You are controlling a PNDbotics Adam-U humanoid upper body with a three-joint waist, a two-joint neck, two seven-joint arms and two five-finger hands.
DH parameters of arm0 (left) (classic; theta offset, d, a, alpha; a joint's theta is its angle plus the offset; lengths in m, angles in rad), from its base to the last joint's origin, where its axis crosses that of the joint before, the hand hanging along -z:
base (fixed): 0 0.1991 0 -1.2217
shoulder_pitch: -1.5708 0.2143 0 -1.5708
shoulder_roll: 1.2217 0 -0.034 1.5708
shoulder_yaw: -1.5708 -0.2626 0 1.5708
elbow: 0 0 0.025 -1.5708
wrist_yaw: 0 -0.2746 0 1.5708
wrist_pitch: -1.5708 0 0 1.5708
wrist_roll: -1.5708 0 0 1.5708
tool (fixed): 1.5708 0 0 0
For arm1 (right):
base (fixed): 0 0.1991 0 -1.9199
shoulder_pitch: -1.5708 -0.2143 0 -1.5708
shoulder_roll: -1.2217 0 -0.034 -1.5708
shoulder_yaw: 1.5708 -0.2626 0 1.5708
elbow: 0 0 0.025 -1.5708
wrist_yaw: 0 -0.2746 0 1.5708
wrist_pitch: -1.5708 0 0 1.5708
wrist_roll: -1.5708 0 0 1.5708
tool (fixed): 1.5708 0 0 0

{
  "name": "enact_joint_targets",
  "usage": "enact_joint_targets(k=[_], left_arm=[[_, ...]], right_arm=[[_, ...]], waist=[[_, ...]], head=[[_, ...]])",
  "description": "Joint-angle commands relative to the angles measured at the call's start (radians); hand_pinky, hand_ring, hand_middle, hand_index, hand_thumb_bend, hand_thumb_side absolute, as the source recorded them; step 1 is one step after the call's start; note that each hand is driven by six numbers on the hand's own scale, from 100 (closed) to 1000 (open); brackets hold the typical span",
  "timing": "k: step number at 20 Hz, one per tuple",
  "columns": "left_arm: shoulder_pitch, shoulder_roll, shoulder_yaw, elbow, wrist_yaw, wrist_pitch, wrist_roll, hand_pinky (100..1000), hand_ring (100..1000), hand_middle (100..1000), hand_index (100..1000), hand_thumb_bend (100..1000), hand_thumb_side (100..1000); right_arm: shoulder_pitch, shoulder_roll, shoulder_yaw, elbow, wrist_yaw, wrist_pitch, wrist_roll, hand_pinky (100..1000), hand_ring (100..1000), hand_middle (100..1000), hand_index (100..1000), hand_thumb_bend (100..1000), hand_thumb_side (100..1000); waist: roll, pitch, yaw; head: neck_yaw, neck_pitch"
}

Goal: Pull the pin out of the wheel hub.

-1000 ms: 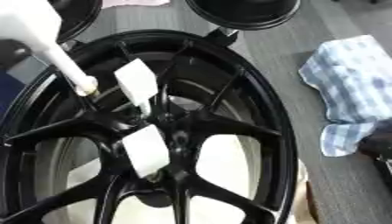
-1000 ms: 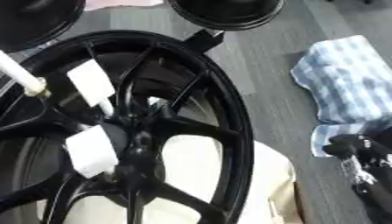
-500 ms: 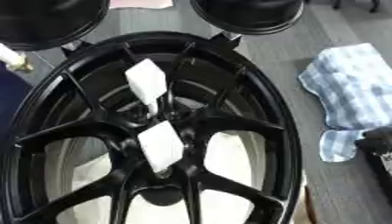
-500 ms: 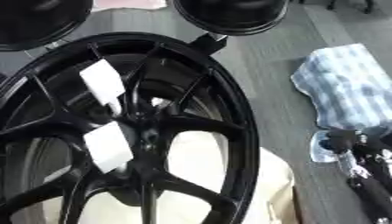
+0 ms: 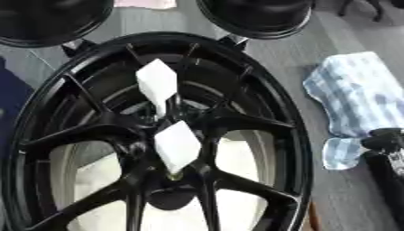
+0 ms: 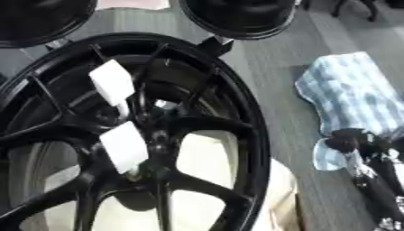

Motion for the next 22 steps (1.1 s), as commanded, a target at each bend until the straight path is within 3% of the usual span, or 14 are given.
enact_joint_targets(k=[1, 3, 9, 10, 13, 16, 18, 22], left_arm=[[0.011, 0.004, 0.011, -0.009, -0.039, 0.012, -0.020, 932, 1000, 876, 938, 354, 767], [0.020, -0.004, 0.016, -0.009, -0.078, 0.016, -0.021, 943, 1000, 893, 947, 417, 796], [0.024, -0.019, 0.020, -0.009, -0.108, 0.031, 0.018, 926, 1000, 883, 938, 353, 806], [0.023, -0.020, 0.020, -0.009, -0.103, 0.031, 0.023, 922, 1000, 878, 934, 330, 808], [0.014, -0.025, 0.021, -0.009, -0.070, 0.023, 0.052, 881, 1000, 818, 885, 100, 826], [-0.005, -0.033, 0.013, -0.009, 0.023, -0.058, 0.101, 838, 1000, 769, 838, 100, 806], [-0.017, -0.037, 0.001, -0.009, 0.082, -0.142, 0.129, 822, 981, 740, 815, 100, 749], [-0.063, -0.075, -0.042, -0.009, 0.157, -0.317, 0.132, 811, 972, 721, 804, 100, 720]], right_arm=[[0.007, -0.007, -0.010, -0.018, -0.009, -0.007, 0.002, 727, 634, 616, 522, 204, 413], [0.008, -0.005, -0.010, -0.018, -0.010, -0.007, 0.002, 727, 634, 616, 523, 203, 413], [0.008, -0.002, -0.010, -0.018, -0.010, -0.005, 0.003, 728, 634, 617, 523, 200, 415], [0.007, -0.001, -0.010, -0.018, -0.009, -0.005, 0.004, 728, 634, 617, 523, 200, 415], [0.007, -0.001, -0.009, -0.018, -0.009, -0.004, 0.004, 728, 634, 617, 523, 200, 416], [0.006, 0.000, -0.009, -0.018, -0.009, -0.003, 0.004, 729, 634, 618, 523, 198, 415], [0.005, -0.001, -0.007, -0.018, -0.009, -0.004, 0.005, 729, 634, 618, 523, 198, 415], [0.002, -0.004, -0.006, -0.018, -0.013, -0.008, 0.008, 730, 634, 619, 524, 197, 413]], waist=[[0.000, -0.025, 0.000], [-0.002, -0.025, 0.002], [-0.004, -0.024, 0.006], [-0.004, -0.024, 0.006], [-0.003, -0.023, 0.006], [-0.003, -0.023, 0.006], [-0.003, -0.023, 0.006], [-0.006, -0.023, 0.007]], head=[[-0.001, -0.004], [-0.001, -0.003], [0.000, -0.001], [0.000, 0.000], [0.000, 0.000], [0.001, 0.000], [0.001, 0.000], [0.007, 0.003]])
